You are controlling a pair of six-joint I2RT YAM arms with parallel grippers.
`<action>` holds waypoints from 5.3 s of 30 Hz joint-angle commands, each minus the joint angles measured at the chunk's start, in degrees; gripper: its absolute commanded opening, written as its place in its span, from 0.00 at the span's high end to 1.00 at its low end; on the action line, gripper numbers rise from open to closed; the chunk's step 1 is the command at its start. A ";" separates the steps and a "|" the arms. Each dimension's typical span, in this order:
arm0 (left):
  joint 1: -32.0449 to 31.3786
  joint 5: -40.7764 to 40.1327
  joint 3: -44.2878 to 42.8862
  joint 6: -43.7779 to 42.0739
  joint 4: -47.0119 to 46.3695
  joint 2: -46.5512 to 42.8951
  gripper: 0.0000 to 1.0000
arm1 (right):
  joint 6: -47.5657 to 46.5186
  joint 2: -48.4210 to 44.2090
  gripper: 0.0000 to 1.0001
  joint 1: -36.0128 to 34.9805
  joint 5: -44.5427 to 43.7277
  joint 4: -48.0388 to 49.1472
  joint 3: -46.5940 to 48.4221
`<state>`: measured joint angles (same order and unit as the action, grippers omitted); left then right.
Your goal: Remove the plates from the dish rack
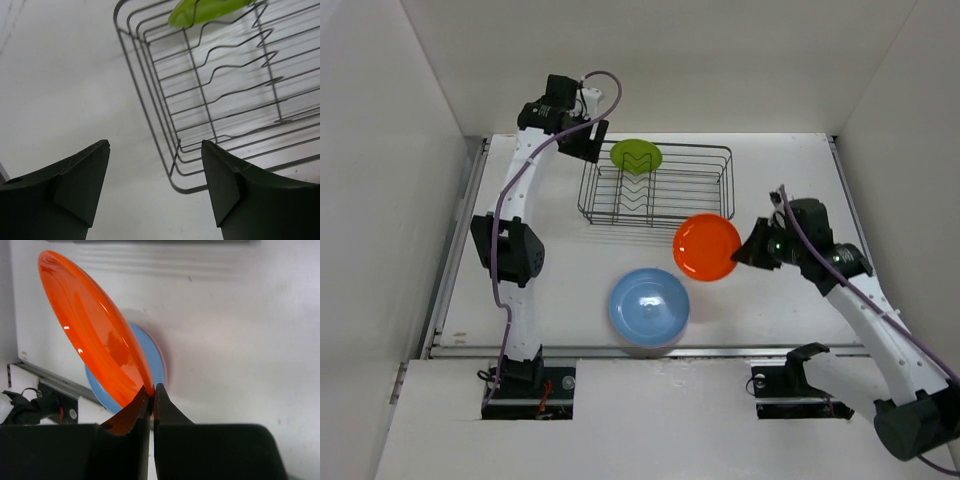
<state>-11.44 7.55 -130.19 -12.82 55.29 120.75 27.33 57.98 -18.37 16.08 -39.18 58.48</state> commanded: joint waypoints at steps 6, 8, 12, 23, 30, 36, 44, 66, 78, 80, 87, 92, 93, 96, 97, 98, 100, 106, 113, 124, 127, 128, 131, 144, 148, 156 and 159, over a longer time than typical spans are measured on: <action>-1.65 -2.44 0.73 1.74 -2.40 -7.36 0.28 | 18.70 -8.67 1.00 2.46 -6.84 -3.10 -20.32; -1.65 -3.68 3.43 2.36 -0.80 -9.29 0.28 | 19.95 -8.67 1.00 3.86 -8.17 -0.47 -22.44; -1.65 -4.29 11.59 2.36 1.05 -13.94 0.28 | 21.80 -6.22 1.00 5.10 -11.32 4.02 -23.94; 0.89 -6.58 23.58 2.36 1.66 -19.85 0.28 | 19.95 5.21 0.37 7.30 -12.38 7.45 -25.70; 0.90 -9.66 21.91 2.36 2.81 -20.38 0.28 | 19.95 2.59 0.30 7.30 -14.22 4.73 -23.86; 1.42 -9.66 17.78 2.36 7.64 -19.06 0.28 | 14.08 -4.53 0.23 5.11 -20.46 -1.16 -9.55; 1.95 -9.66 16.28 2.36 9.40 -17.31 0.27 | -17.34 22.48 0.09 -1.49 -17.83 8.08 26.54; 3.00 -9.31 12.94 2.36 15.11 -8.42 0.25 | -26.45 82.91 0.25 -8.44 -5.08 35.66 76.34; 4.06 -5.27 11.36 2.89 15.64 -5.00 0.25 | -28.91 81.69 1.00 -8.44 -11.67 39.27 72.49; 4.06 -4.13 11.36 3.41 15.64 -5.00 0.25 | -31.01 80.20 1.00 -8.44 -12.38 39.79 71.87; 4.06 -2.90 6.80 3.41 16.16 -3.24 0.25 | -34.28 76.15 1.00 -8.44 -13.09 42.25 69.58; 4.06 -0.97 2.32 2.89 14.94 -3.85 0.25 | -35.42 72.64 1.00 -8.96 -14.41 43.30 66.33; 4.06 -0.44 1.70 2.89 13.81 -3.85 0.25 | -36.03 71.85 1.00 -8.96 -14.93 43.31 65.80; 4.06 -1.92 1.69 2.89 10.73 -4.47 0.16 | -36.03 68.07 1.00 -8.96 -14.93 46.73 63.17; 4.06 -4.36 1.09 2.89 8.20 -4.47 0.13 | -36.03 67.10 1.00 -9.49 -14.93 48.04 62.55; 4.06 -5.78 1.08 3.50 7.04 -3.77 0.12 | -36.03 66.40 1.00 -9.49 -15.63 48.06 62.55; 4.06 -9.20 -1.46 3.50 5.19 -0.35 0.10 | -34.90 64.20 1.00 -10.01 -17.65 48.06 62.02; 5.11 -15.64 -9.90 4.02 1.24 10.11 0.08 | -24.36 56.12 1.00 -8.79 -22.32 38.41 59.04; 5.64 -16.60 -9.91 3.94 -3.95 15.03 0.08 | -11.79 35.23 1.00 -3.96 -15.65 25.23 39.19; 5.64 -8.79 -7.01 8.94 -0.98 18.12 1.00 | 1.75 8.75 1.00 7.47 -3.52 -0.27 5.53; 5.64 -5.27 -4.64 12.89 1.92 17.07 1.00 | 4.66 2.86 1.00 9.40 -0.18 -1.95 -3.09; 6.25 -3.53 -3.50 14.65 1.93 16.45 1.00 | 6.75 1.37 1.00 9.41 0.44 -1.95 -5.11; 10.01 2.18 1.86 22.36 1.93 13.47 1.00 | 9.57 -1.90 1.00 10.63 -2.18 -1.95 -11.97; 11.79 13.45 11.89 24.08 1.67 7.48 1.00 | 15.65 1.61 0.56 11.16 -6.75 5.43 -24.73; 11.79 11.35 10.75 22.93 3.42 8.18 1.00 | 15.65 3.89 0.28 11.16 -8.34 4.90 -23.68; 11.79 10.03 7.94 19.24 7.28 8.80 1.00 | 13.81 6.54 0.26 11.16 -12.47 6.04 -20.16; 11.79 8.28 6.70 17.57 8.52 8.80 0.97 | 12.05 6.54 0.24 11.16 -12.47 6.57 -18.14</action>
<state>-0.05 18.22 -121.82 6.07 54.98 129.91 41.23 65.28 -7.42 5.43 -35.48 36.40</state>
